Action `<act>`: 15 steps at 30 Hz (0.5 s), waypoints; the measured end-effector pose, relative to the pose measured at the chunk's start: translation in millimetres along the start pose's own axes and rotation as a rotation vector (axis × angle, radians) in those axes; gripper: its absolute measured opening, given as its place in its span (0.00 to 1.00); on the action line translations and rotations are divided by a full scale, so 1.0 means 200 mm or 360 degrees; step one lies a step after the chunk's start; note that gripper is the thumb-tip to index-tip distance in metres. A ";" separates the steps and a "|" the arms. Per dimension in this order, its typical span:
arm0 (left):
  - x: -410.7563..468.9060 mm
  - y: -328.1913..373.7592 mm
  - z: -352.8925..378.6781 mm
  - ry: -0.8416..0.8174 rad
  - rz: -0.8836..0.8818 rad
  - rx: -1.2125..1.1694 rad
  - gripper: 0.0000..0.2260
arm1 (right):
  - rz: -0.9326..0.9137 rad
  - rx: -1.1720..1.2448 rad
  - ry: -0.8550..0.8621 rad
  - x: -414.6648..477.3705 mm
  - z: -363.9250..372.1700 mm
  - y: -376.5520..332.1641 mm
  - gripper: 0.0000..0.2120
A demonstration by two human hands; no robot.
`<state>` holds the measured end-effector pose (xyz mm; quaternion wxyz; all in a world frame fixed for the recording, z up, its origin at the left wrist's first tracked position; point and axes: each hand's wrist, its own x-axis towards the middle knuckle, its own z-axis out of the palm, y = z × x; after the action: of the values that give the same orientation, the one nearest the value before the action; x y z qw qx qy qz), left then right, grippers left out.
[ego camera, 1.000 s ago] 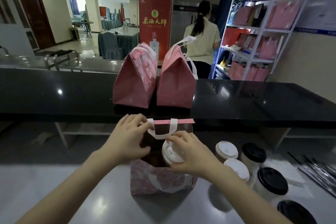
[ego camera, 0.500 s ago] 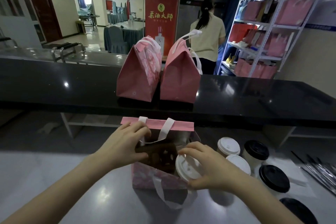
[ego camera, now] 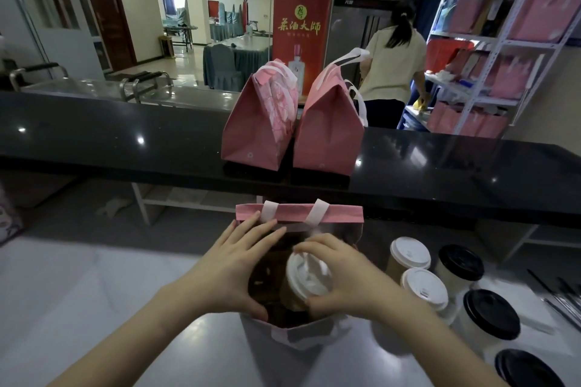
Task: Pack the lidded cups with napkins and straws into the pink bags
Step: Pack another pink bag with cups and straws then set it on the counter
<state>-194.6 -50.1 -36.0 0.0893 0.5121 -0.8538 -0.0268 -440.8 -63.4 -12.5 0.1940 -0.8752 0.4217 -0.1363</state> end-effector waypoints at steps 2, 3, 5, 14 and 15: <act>0.00 0.01 0.00 0.0008 -0.0020 -0.0046 0.58 | -0.0057 -0.0036 -0.0059 0.10 0.07 -0.04 0.38; -0.01 0.01 0.00 0.0003 -0.0025 -0.0066 0.60 | -0.0067 -0.0053 -0.0083 0.15 0.11 -0.05 0.39; -0.01 0.01 -0.01 -0.0022 -0.0027 -0.0088 0.61 | -0.0041 -0.0076 -0.0124 0.25 0.18 -0.06 0.42; -0.02 -0.06 -0.02 0.0010 -0.0097 -0.0137 0.62 | 0.0080 -0.0193 -0.0187 0.42 0.41 0.03 0.42; -0.02 -0.06 -0.02 0.0011 -0.0100 -0.0126 0.62 | 0.0084 -0.0177 -0.0161 0.43 0.40 0.04 0.42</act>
<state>-181.5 -53.0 -34.2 0.1117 0.5348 -0.8353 -0.0616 -362.8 -117.8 -81.5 0.1698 -0.8790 0.4412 -0.0629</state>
